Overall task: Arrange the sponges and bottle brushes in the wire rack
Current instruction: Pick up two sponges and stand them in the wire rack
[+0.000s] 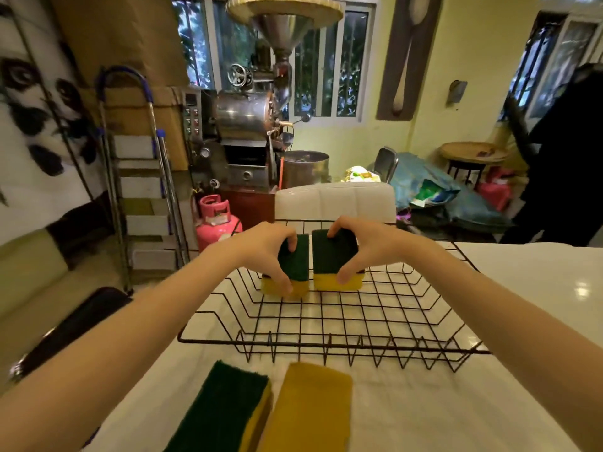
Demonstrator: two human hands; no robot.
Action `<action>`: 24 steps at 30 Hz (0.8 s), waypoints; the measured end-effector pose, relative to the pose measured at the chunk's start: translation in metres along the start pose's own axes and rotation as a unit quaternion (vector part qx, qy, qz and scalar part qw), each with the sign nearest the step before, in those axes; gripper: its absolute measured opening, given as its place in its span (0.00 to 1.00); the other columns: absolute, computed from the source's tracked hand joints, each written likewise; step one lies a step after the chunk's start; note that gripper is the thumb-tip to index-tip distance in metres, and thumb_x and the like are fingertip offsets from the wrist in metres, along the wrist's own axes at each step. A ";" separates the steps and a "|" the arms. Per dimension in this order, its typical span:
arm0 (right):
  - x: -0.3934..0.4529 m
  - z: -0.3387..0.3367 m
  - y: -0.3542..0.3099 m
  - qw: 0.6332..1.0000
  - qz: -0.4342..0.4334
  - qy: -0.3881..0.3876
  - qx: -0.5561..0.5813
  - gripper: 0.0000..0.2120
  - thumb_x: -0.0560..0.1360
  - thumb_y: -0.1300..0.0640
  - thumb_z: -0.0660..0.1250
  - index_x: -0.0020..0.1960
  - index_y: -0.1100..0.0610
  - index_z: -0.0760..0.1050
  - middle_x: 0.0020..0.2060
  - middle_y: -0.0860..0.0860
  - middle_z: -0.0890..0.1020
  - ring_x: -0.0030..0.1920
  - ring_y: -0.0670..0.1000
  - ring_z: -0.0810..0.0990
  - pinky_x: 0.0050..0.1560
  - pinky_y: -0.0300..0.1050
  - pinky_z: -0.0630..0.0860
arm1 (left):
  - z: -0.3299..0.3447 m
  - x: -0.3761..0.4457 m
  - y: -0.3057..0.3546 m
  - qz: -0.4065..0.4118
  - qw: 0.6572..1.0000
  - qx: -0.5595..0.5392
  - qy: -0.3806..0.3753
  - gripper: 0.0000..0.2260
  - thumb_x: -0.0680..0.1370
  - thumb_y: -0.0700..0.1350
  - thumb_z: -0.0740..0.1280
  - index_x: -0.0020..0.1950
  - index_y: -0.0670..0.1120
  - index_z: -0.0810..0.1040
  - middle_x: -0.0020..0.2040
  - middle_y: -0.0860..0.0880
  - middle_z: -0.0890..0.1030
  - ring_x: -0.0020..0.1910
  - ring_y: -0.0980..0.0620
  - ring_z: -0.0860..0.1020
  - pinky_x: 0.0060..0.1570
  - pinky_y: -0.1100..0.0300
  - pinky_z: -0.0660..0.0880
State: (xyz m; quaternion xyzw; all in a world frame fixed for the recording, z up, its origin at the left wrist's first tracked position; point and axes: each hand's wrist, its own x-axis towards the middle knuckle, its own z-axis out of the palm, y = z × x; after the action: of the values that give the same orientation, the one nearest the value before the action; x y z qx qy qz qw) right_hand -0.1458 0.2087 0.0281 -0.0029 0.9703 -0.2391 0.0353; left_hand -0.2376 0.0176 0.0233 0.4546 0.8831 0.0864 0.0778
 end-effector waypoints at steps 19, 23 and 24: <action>0.022 0.038 0.009 0.996 0.006 -0.069 0.057 0.39 0.66 0.51 0.73 0.71 0.52 0.57 0.67 0.53 0.67 0.64 0.52 0.68 0.61 0.44 0.69 | 0.018 0.013 -0.018 -0.054 0.993 0.030 -0.101 0.26 0.65 0.50 0.74 0.58 0.48 0.66 0.53 0.49 0.70 0.49 0.49 0.70 0.46 0.57 0.68; 0.021 0.041 0.003 0.996 -0.005 -0.083 0.022 0.39 0.69 0.49 0.71 0.73 0.51 0.53 0.70 0.53 0.62 0.68 0.54 0.64 0.62 0.45 0.68 | 0.016 0.011 -0.013 -0.046 0.993 0.073 -0.080 0.26 0.66 0.52 0.73 0.59 0.46 0.67 0.52 0.50 0.69 0.49 0.51 0.67 0.56 0.53 0.65; 0.021 0.041 0.001 0.996 0.000 -0.086 -0.004 0.40 0.69 0.48 0.70 0.73 0.51 0.51 0.72 0.53 0.59 0.70 0.55 0.62 0.65 0.48 0.66 | 0.015 0.010 -0.012 -0.048 0.993 0.077 -0.076 0.26 0.66 0.52 0.72 0.59 0.46 0.68 0.53 0.49 0.70 0.50 0.51 0.67 0.59 0.51 0.65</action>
State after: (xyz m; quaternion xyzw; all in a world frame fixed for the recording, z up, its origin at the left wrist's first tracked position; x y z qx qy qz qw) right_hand -0.1636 0.1907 -0.0098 -0.0236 0.9646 -0.2342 0.1187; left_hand -0.2497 0.0196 0.0055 0.4218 0.8994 -0.0207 0.1133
